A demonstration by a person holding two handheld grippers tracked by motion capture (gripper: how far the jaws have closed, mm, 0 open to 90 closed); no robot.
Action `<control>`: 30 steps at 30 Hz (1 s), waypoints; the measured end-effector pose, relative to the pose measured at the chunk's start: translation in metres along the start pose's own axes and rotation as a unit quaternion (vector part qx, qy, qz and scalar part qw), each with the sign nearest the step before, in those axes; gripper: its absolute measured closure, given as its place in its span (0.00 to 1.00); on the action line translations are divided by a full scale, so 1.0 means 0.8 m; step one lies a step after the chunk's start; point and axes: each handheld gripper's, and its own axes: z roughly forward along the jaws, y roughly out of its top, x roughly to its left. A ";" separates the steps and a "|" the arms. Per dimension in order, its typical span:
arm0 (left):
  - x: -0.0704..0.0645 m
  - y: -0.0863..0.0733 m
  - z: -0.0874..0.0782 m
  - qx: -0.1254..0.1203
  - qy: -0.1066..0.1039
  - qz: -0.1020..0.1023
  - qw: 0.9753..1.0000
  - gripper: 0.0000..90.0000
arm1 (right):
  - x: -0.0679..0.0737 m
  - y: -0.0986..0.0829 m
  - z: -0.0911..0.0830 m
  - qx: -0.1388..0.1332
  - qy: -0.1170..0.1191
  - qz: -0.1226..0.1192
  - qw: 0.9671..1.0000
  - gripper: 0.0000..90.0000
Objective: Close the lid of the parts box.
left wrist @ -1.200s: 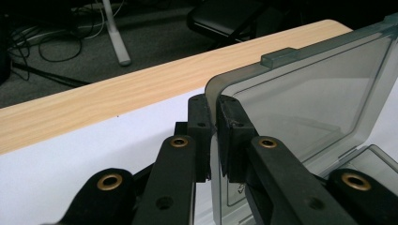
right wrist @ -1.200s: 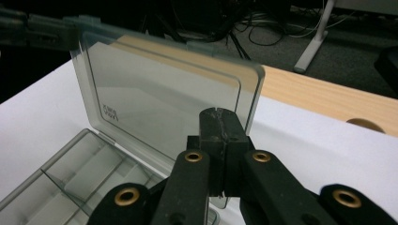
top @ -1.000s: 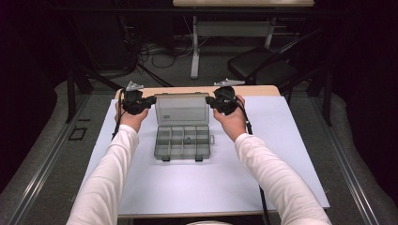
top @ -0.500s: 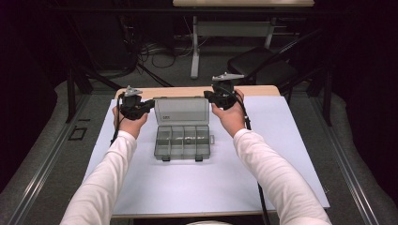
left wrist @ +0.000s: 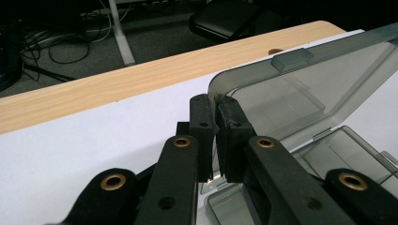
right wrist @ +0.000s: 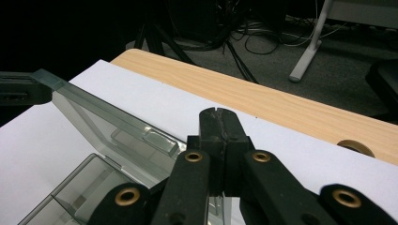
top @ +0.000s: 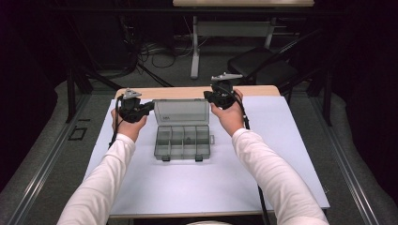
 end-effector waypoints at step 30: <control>0.000 -0.036 -0.040 0.025 -0.037 -0.052 0.998 0.84 | 0.004 -0.014 0.006 0.016 0.022 0.004 1.000 1.00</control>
